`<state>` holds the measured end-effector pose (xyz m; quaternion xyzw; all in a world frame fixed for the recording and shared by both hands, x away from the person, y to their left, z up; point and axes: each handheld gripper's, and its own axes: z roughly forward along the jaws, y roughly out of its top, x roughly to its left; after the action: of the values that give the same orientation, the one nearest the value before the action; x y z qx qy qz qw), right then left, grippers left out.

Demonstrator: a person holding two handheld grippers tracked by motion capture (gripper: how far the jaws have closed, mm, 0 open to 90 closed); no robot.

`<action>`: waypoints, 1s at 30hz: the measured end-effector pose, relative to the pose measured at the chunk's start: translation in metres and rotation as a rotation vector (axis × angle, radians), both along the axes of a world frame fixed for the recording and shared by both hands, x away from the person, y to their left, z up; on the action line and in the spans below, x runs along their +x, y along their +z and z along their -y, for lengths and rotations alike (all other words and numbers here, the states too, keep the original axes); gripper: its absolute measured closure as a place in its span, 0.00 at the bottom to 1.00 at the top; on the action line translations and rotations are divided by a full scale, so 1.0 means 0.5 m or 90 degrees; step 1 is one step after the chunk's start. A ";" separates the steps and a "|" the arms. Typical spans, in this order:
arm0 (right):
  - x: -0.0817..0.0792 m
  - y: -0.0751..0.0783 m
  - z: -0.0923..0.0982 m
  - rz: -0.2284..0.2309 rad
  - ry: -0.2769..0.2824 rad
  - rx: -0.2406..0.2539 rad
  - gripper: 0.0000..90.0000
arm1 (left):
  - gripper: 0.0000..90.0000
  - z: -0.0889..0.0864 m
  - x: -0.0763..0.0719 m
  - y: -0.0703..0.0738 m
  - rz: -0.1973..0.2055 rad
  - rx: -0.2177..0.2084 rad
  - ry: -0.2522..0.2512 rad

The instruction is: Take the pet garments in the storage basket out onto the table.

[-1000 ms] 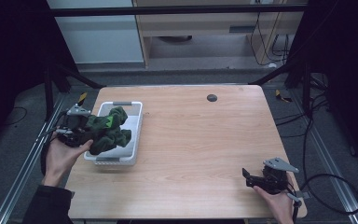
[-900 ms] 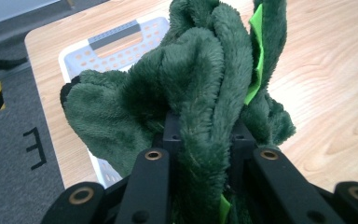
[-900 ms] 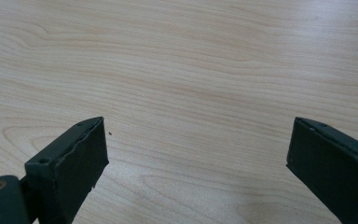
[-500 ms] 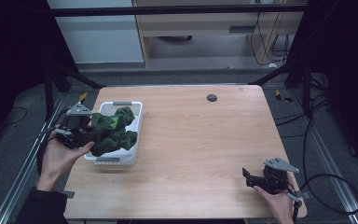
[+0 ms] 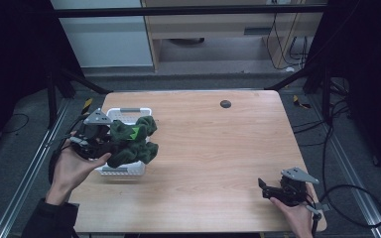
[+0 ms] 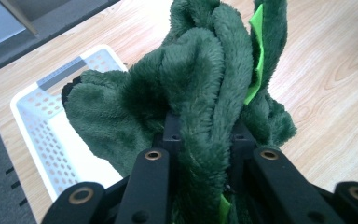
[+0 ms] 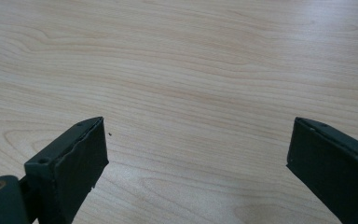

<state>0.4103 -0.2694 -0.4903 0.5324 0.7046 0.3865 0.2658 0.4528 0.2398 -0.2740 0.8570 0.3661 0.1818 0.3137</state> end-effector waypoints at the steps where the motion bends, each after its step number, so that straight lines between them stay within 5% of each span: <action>1: 0.000 0.000 0.000 0.000 0.000 0.000 0.05 | 0.83 0.005 -0.001 0.000 -0.001 -0.001 -0.002; 30: 0.000 0.001 0.001 0.003 0.001 0.003 0.05 | 0.83 0.159 0.011 -0.009 -0.024 0.054 -0.108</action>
<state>0.4105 -0.2700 -0.4897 0.5316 0.7035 0.3898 0.2656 0.4583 0.1600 -0.2788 0.9009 0.2897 0.1537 0.2842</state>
